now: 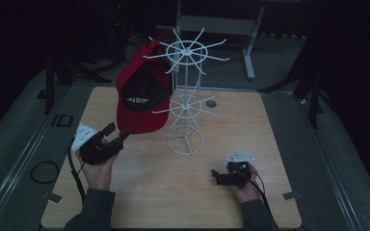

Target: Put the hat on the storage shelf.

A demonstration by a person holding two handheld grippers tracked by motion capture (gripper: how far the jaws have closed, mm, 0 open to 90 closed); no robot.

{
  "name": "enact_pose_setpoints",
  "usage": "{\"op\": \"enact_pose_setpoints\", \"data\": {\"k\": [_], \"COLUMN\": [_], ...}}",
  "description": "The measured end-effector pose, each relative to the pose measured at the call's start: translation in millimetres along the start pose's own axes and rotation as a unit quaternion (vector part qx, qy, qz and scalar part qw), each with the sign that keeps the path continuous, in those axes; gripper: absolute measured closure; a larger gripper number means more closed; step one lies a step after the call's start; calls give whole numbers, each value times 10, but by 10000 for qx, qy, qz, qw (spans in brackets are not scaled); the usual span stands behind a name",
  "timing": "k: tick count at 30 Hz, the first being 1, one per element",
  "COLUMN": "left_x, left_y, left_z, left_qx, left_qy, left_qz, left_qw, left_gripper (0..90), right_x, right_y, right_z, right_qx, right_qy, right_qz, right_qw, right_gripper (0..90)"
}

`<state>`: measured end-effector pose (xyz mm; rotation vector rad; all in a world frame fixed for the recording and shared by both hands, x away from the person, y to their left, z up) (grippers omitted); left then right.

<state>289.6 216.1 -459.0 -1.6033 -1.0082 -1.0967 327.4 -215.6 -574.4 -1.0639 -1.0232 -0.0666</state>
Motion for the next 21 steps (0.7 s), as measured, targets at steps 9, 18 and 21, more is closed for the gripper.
{"op": "enact_pose_setpoints", "data": {"k": [9,18,21], "left_x": [-192,-415,-447], "left_y": [6,107,126], "left_z": [65,97,102], "left_qx": [2,237,280], "left_qy": [-40,61,94], "left_qz": [115,459,522], "left_qw": [9999,9986,9982], "left_gripper": [340,344,345], "right_x": [0,0,1], "right_y": [0,0,0], "right_z": [-2,-1,-1], "right_qx": [-2,8,7], "right_qy": [-12,-11,-13], "right_qz": [3,5,4], "right_qw": [10000,10000,10000], "right_gripper": [121,121,121]}}
Point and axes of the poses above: each handheld gripper's, and its own axes: y roughly forward along the jaws, x roughly out of its top, z roughly to its left, the point moved 1 cm from there along y, roughly forward along the jaws, and after that the axes turned 9 degrees about x, right-handed, at the moved point
